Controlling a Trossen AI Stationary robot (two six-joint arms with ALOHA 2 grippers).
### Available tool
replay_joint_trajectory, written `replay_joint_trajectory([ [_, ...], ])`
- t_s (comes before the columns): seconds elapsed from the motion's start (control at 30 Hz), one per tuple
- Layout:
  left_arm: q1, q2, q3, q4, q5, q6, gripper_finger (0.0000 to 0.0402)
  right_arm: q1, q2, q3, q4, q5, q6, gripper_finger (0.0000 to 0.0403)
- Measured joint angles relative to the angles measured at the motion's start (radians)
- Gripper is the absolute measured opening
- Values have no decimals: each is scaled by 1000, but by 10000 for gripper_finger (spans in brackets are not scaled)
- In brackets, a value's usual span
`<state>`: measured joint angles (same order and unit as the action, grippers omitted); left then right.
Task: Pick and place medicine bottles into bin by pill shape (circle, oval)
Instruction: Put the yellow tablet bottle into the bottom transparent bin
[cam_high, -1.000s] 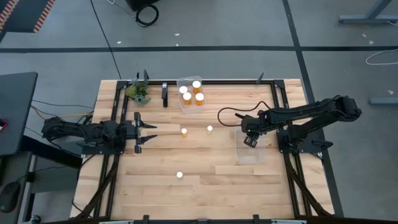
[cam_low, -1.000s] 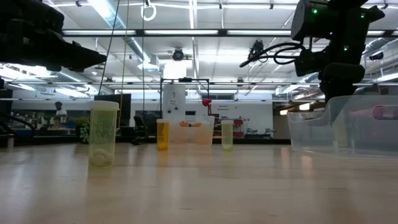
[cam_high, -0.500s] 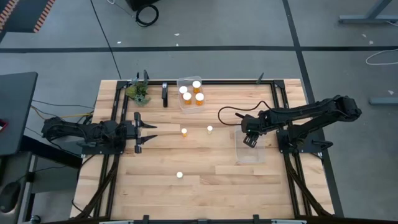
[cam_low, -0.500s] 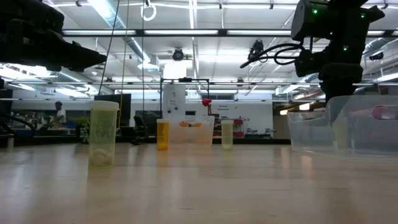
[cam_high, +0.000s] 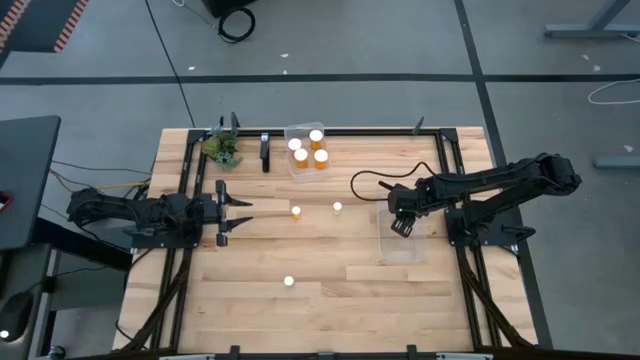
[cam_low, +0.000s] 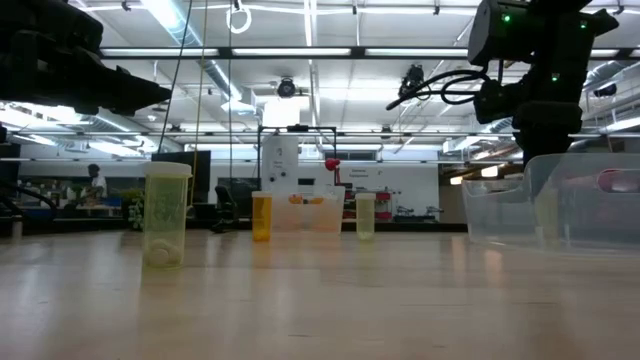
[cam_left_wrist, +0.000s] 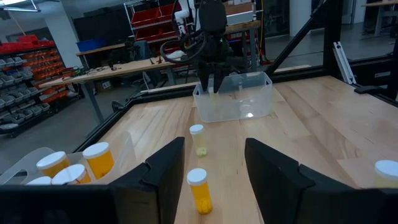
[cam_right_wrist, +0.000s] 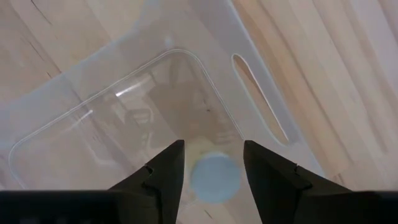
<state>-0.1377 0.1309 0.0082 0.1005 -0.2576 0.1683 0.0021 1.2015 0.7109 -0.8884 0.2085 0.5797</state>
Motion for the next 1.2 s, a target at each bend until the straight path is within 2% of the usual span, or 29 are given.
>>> replay_joint_trajectory([
  [0.37, 0, 0, 0, 0, 0, 0, 177, 0, 0, 6, 37, 5, -3, 173],
  [0.87, 0, 0, 0, 0, 0, 0, 177, 0, 1, 170, 73, 8, -67, 173],
  [1.2, 0, 0, 0, 0, 0, 0, 177, 0, 1, 180, 321, 8, -145, 173],
])
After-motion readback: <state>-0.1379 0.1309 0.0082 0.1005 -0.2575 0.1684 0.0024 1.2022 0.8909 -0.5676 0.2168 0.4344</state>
